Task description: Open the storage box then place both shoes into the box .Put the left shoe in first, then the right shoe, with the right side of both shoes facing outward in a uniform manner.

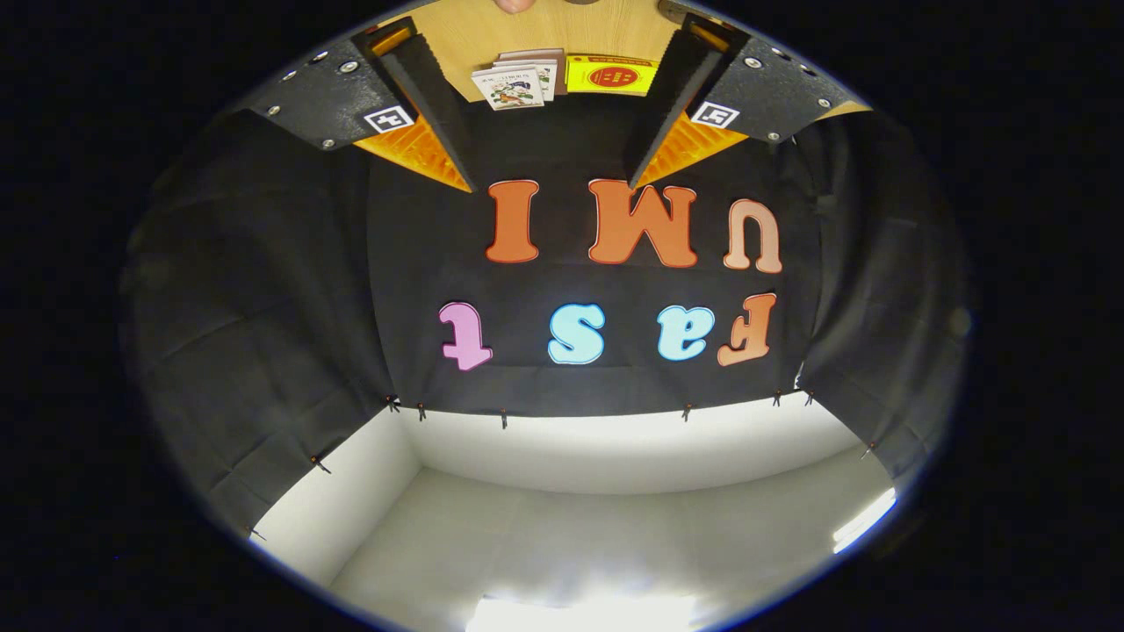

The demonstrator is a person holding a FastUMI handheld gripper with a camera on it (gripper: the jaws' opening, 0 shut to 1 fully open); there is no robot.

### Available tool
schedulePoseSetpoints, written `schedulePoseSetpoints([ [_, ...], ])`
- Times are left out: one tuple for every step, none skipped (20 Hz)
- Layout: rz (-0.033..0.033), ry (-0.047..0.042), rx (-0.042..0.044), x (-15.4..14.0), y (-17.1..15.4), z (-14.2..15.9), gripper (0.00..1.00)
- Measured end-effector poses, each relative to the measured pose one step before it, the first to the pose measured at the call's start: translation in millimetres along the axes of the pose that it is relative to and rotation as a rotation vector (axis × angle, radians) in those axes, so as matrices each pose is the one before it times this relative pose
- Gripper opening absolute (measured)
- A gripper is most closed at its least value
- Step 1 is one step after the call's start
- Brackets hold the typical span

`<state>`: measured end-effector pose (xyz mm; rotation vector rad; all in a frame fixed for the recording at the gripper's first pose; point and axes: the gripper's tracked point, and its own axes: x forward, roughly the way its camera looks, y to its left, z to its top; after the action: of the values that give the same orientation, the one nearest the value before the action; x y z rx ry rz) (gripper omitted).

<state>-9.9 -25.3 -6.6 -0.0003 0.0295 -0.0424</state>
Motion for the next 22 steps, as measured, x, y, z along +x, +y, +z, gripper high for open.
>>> schedulePoseSetpoints([
  [0.02049,0.01428,0.00458,-3.01,6.42,-4.94,0.98],
  [0.01458,0.01816,0.00518,-1.38,5.35,-5.87,0.98],
  [0.01277,0.01914,0.00916,-0.98,3.81,-4.91,0.98],
  [0.02,0.02062,0.01935,-0.7,7.99,-5.74,0.98],
  [0.0276,0.02343,0.03105,-2.28,11.05,-7.32,0.99],
  [0.0353,0.02843,0.03596,-0.74,13.08,-9.34,0.98],
  [0.03131,0.03342,0.03795,0.74,10.13,-11.28,0.99],
  [0.03036,0.03866,0.03586,1.38,11.37,-12.65,0.99],
  [0.02493,0.04255,0.0322,1.76,8.27,-13.25,0.99],
  [0.01236,0.04491,0.02285,2.87,5.13,-13.88,0.98],
  [0.00147,0.03806,0.009,1.88,2.01,-12.78,0.98],
  [0.00081,0.03555,0.00802,3.99,2.59,-11.8,0.98],
  [0.00877,0.03892,0.01189,4.81,4.61,-11.92,0.98],
  [0.01959,0.04134,0.01742,5.16,6.84,-12.37,0.98],
  [0.02131,0.04591,0.02154,5.03,9.03,-14.33,0.97],
  [0.02348,0.04789,0.02459,6.33,8.91,-16.65,0.97],
  [0.02054,0.04974,0.02515,5.26,7.82,-14.27,0.97],
  [0.02088,0.04965,0.02458,6.6,6.6,-15.51,0.96],
  [0.02156,0.04646,0.02377,5.23,6.8,-16.68,0.96],
  [0.02103,0.04095,0.02269,7.28,6.85,-13.36,0.96],
  [0.01986,0.03833,0.02169,7.83,7.22,-10.73,0.96],
  [0.01579,0.03753,0.01974,7.2,4.42,-11.36,0.96],
])
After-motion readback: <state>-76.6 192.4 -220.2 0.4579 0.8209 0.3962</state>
